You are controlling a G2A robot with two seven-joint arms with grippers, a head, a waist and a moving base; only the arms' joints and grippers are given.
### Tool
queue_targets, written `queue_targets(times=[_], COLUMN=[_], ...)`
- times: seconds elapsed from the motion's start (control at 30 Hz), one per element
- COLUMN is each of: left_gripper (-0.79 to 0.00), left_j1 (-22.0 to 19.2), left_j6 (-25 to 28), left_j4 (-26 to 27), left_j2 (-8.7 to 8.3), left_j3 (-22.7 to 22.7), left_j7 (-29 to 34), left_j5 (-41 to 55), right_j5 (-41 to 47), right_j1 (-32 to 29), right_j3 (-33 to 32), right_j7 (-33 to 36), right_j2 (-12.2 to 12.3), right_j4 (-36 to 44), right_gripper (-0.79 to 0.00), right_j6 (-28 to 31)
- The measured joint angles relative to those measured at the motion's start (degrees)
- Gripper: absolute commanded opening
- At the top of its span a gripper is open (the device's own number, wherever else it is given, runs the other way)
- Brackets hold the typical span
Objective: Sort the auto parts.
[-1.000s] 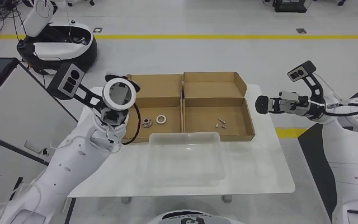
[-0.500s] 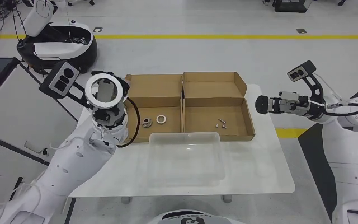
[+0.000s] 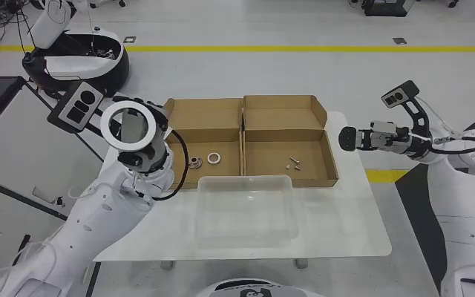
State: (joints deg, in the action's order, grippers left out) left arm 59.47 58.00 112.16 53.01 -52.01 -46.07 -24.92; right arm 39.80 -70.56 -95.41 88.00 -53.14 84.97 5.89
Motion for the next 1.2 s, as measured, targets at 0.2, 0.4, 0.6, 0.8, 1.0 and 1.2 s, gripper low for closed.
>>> queue_targets(times=[0.2, 0.4, 0.6, 0.8, 1.0, 1.2], left_gripper=[-0.785, -0.785, -0.785, -0.785, -0.785, -0.785], left_j1=[0.01, 1.48, 2.03, 6.97, 7.78, 3.76], left_j6=[0.00, -4.03, -9.54, -10.28, -10.39, -12.93], left_j4=[0.00, -1.07, -8.02, -9.81, -11.87, -15.89], left_j2=[0.00, 0.46, 0.16, 0.26, 0.65, 1.56], left_j3=[-0.01, -1.12, -3.43, -4.88, -8.22, -9.01], left_j7=[0.00, 2.07, 15.63, 19.12, 20.02, 24.84], left_j5=[0.03, 3.93, 3.03, 4.18, 2.10, 2.31], right_j5=[0.00, 0.00, 0.00, 0.00, 0.00, 0.00], right_j1=[0.00, 0.00, 0.00, 0.00, 0.00, 0.00], right_j3=[0.00, 0.00, 0.00, 0.00, 0.00, 0.00], right_j7=[0.00, 0.00, 0.00, 0.00, 0.00, 0.00], right_j2=[0.00, 0.00, 0.00, 0.00, 0.00, 0.00], right_j4=[0.00, 0.00, 0.00, 0.00, 0.00, 0.00], right_gripper=[0.000, 0.000, 0.000, 0.000, 0.000, 0.000], right_j6=[0.00, 0.00, 0.00, 0.00, 0.00, 0.00])
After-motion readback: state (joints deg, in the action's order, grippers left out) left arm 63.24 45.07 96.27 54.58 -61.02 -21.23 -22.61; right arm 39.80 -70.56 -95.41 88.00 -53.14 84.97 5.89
